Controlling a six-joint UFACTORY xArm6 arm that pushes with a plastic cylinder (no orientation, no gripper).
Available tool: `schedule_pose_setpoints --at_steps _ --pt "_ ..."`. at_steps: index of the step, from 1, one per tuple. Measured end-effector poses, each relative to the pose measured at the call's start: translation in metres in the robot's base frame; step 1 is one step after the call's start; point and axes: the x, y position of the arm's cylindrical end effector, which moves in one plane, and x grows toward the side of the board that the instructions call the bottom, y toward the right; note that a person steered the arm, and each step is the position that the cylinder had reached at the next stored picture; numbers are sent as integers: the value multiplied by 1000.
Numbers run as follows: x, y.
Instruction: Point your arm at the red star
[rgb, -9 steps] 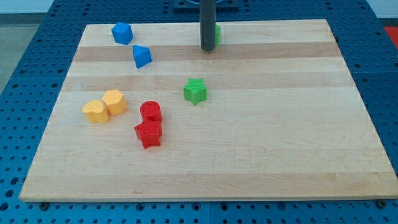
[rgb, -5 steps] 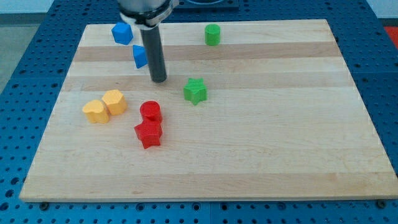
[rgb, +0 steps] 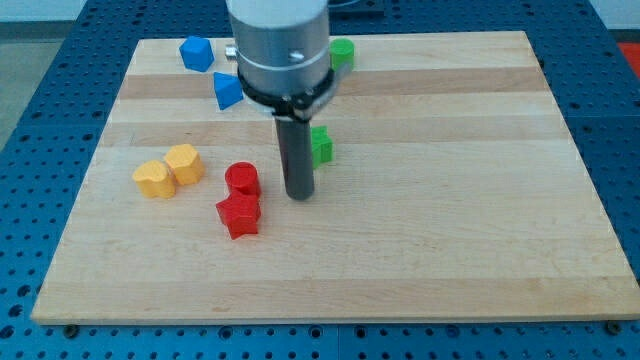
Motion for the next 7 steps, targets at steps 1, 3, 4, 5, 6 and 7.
schedule_pose_setpoints --at_steps 1,3,4,5,6,7 --pt "52 -4" --pt "86 -98" --pt "74 -119" --pt "51 -114" --pt "35 -100" --pt "34 -62"
